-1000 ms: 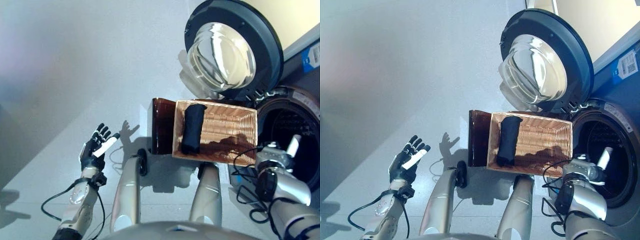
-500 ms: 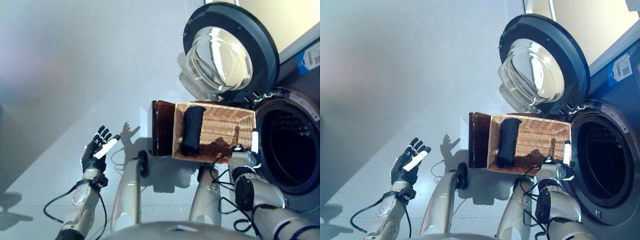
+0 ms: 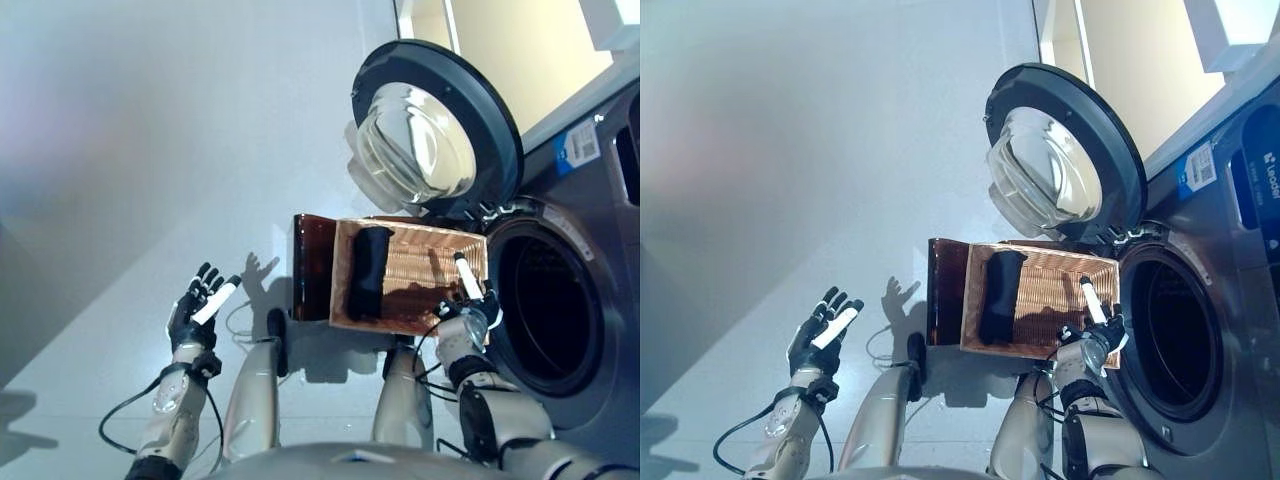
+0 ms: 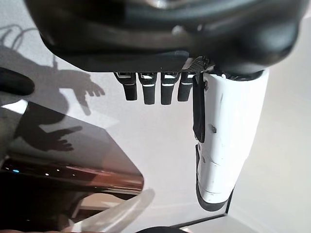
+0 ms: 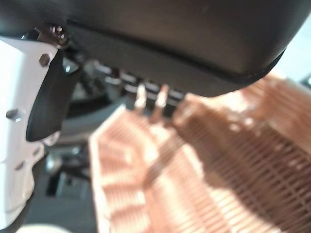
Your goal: Pick up the clothes and place them into the washing machine
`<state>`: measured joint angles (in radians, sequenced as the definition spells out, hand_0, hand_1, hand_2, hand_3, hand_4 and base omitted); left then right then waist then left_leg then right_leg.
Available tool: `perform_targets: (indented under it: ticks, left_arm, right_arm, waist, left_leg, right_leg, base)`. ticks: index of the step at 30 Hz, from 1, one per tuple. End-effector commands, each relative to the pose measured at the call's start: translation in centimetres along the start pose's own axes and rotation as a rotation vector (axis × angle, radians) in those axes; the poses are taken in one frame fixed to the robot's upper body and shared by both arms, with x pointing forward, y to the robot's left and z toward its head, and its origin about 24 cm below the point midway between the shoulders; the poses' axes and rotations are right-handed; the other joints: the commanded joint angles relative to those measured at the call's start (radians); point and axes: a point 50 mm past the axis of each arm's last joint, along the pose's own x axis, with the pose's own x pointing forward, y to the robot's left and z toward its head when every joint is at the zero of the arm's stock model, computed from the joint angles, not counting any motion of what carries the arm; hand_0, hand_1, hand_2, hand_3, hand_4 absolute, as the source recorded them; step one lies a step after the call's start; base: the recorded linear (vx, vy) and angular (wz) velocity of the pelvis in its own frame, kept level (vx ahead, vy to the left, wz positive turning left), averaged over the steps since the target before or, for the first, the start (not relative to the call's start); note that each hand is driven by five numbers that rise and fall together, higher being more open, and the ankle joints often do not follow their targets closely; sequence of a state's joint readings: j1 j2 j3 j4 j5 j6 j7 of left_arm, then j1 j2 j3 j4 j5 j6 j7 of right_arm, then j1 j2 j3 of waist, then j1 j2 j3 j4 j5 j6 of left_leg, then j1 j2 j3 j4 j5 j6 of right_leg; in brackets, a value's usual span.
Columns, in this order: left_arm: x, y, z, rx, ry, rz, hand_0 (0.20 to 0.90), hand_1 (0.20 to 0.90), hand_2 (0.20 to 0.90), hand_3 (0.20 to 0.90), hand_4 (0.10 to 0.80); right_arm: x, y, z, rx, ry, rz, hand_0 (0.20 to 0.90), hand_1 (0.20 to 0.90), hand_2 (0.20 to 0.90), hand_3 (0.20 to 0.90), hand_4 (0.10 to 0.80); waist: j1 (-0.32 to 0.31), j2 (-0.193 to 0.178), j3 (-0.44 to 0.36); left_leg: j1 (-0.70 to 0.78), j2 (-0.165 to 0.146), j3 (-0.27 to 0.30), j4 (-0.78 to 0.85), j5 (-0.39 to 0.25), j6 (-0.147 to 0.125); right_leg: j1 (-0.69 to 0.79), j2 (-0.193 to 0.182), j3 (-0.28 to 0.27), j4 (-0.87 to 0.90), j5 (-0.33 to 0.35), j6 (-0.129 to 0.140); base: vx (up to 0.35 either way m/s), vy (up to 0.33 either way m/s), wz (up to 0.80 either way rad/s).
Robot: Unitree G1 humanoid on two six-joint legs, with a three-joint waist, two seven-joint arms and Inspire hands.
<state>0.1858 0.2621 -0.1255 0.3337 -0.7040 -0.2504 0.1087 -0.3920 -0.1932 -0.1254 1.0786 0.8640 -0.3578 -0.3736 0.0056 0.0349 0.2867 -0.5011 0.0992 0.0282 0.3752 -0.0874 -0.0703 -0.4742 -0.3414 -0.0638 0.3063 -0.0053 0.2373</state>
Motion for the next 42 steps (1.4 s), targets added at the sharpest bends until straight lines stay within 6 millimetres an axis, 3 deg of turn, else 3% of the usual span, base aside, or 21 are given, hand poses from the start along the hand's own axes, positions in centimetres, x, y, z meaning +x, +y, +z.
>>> perform_targets:
  ticks: [1, 2, 8, 13, 14, 15, 19, 20, 21, 23, 26, 32, 36, 42]
  left_arm:
    - [0.4, 1.3, 3.7, 0.051, -0.205, 0.025, 0.900, 0.900, 0.900, 0.900, 0.800]
    - [0.4, 1.3, 3.7, 0.050, -0.208, 0.035, 0.900, 0.900, 0.900, 0.900, 0.800]
    - [0.4, 1.4, 3.1, 0.058, -0.196, 0.062, 0.900, 0.900, 0.900, 0.900, 0.800]
    - [0.7, 1.2, 3.2, 0.084, -0.201, 0.050, 0.900, 0.900, 0.900, 0.900, 0.800]
    - [0.7, 1.3, 2.9, 0.099, -0.192, 0.056, 0.900, 0.900, 0.900, 0.900, 0.800]
    - [0.7, 1.3, 2.9, 0.099, -0.192, 0.057, 0.900, 0.900, 0.900, 0.900, 0.800]
    - [0.7, 1.6, 3.2, 0.126, -0.207, 0.052, 0.900, 0.900, 0.900, 0.900, 0.800]
    - [0.8, 1.4, 3.4, 0.138, -0.216, 0.036, 0.900, 0.900, 0.900, 0.900, 0.800]
    - [0.8, 1.4, 3.4, 0.138, -0.216, 0.036, 0.900, 0.900, 0.900, 0.900, 0.800]
    - [0.9, 1.4, 3.6, 0.155, -0.222, 0.019, 0.900, 0.900, 0.900, 0.900, 0.800]
    - [0.9, 1.2, 3.8, 0.169, -0.227, -0.008, 0.900, 0.900, 0.900, 0.900, 0.800]
    - [0.8, 0.9, 3.7, 0.184, -0.218, -0.046, 0.900, 0.900, 0.900, 0.900, 0.800]
    - [0.9, 0.6, 3.6, 0.188, -0.213, -0.061, 0.900, 0.900, 0.900, 0.900, 0.800]
    - [0.9, 0.0, 3.8, 0.203, -0.219, -0.102, 0.900, 0.900, 0.900, 0.900, 0.800]
  right_arm:
    - [-0.3, 1.3, 1.6, -0.152, -0.128, 0.104, 0.900, 0.900, 0.900, 0.900, 0.800]
    - [-0.4, 1.2, 1.5, -0.248, -0.147, 0.132, 0.900, 0.900, 0.900, 0.900, 0.800]
    - [-0.9, 1.1, 0.9, -0.458, -0.182, 0.202, 0.900, 0.900, 0.900, 0.900, 0.800]
    - [-1.1, 0.8, 0.9, -0.678, -0.242, 0.255, 0.900, 0.900, 0.900, 0.900, 0.800]
    - [-1.4, 1.3, 1.0, -0.854, -0.307, 0.321, 0.900, 0.900, 0.900, 0.900, 0.800]
    - [-1.4, 1.3, 1.0, -0.857, -0.308, 0.321, 0.900, 0.900, 0.900, 0.900, 0.800]
    - [-2.0, 1.9, 1.9, -1.284, -0.515, 0.456, 0.900, 0.900, 0.900, 0.900, 0.800]
    - [-1.7, 1.5, 2.3, -1.442, -0.581, 0.459, 0.900, 0.900, 0.900, 0.900, 0.800]
    - [-1.7, 1.5, 2.3, -1.444, -0.582, 0.459, 0.900, 0.900, 0.900, 0.900, 0.800]
    - [-1.1, 1.6, 4.0, -1.822, -0.795, 0.470, 0.900, 0.900, 0.900, 0.900, 0.800]
    - [-0.5, 1.8, 4.8, -2.047, -0.901, 0.460, 0.900, 0.900, 0.900, 0.900, 0.800]
    - [0.1, 1.7, 5.4, -2.274, -1.007, 0.433, 0.900, 0.900, 0.900, 0.900, 0.800]
    - [0.1, 1.4, 5.6, -2.340, -1.061, 0.439, 0.900, 0.900, 0.900, 0.900, 0.800]
    - [-0.1, 2.6, 6.1, -2.432, -1.202, 0.459, 0.900, 0.900, 0.900, 0.900, 0.800]
  waist:
    - [0.004, -0.041, -0.046]
    - [0.006, -0.045, -0.049]
    - [0.010, -0.053, -0.061]
    - [0.000, -0.043, -0.055]
    - [0.000, -0.043, -0.065]
    - [0.000, -0.042, -0.064]
    - [0.004, -0.046, -0.065]
    - [0.008, -0.048, -0.062]
    - [0.006, -0.047, -0.062]
    - [0.015, -0.043, -0.053]
    - [0.020, -0.043, -0.051]
    - [0.029, -0.043, -0.048]
    - [0.029, -0.041, -0.050]
    - [0.031, -0.034, -0.049]
  left_leg:
    - [0.023, 0.039, -0.063, -0.090, 0.075, -0.060]
    - [0.051, 0.050, -0.067, -0.103, 0.077, -0.065]
    - [0.137, 0.064, -0.066, -0.164, 0.101, -0.075]
    - [0.179, 0.081, -0.023, -0.210, 0.150, -0.105]
    - [0.202, 0.089, -0.016, -0.232, 0.159, -0.106]
    - [0.206, 0.090, -0.016, -0.234, 0.160, -0.107]
    - [0.215, 0.098, -0.027, -0.237, 0.159, -0.103]
    - [0.210, 0.096, -0.030, -0.232, 0.157, -0.102]
    - [0.209, 0.096, -0.031, -0.231, 0.157, -0.102]
    - [0.199, 0.095, -0.039, -0.221, 0.148, -0.104]
    - [0.179, 0.088, -0.047, -0.217, 0.155, -0.103]
    - [0.147, 0.085, -0.054, -0.206, 0.154, -0.102]
    - [0.135, 0.085, -0.055, -0.199, 0.153, -0.103]
    - [0.113, 0.082, -0.055, -0.177, 0.145, -0.106]
  right_leg:
    - [0.038, -0.008, -0.003, -0.118, 0.149, -0.035]
    - [0.065, -0.002, -0.008, -0.125, 0.142, -0.035]
    - [0.149, 0.007, -0.028, -0.153, 0.135, -0.031]
    - [0.199, 0.002, -0.066, -0.177, 0.133, -0.026]
    - [0.207, 0.005, -0.072, -0.181, 0.136, -0.025]
    - [0.210, 0.005, -0.072, -0.181, 0.135, -0.025]
    - [0.215, 0.003, -0.079, -0.174, 0.134, -0.020]
    - [0.212, 0.002, -0.081, -0.169, 0.133, -0.019]
    - [0.212, 0.002, -0.082, -0.168, 0.132, -0.019]
    - [0.209, 0.003, -0.085, -0.157, 0.122, -0.016]
    - [0.194, 0.001, -0.086, -0.155, 0.128, -0.015]
    - [0.165, 0.002, -0.079, -0.145, 0.131, -0.014]
    - [0.150, 0.002, -0.075, -0.138, 0.129, -0.014]
    - [0.118, 0.000, -0.061, -0.110, 0.122, -0.014]
  base:
    - [0.137, -0.052, -0.08]
    - [0.130, -0.041, -0.05]
    - [0.109, -0.034, 0.01]
    - [0.048, 0.006, 0.12]
    - [0.062, -0.003, 0.21]
    - [0.092, -0.017, 0.08]
    - [0.025, -0.027, 0.04]
    - [0.002, -0.013, 0.04]
    - [0.000, 0.000, 0.00]
    - [-0.018, -0.006, 0.03]
    - [-0.038, -0.008, 0.07]
    - [-0.038, -0.004, 0.02]
    - [-0.019, 0.001, 0.02]
    - [-0.008, 0.000, -0.01]
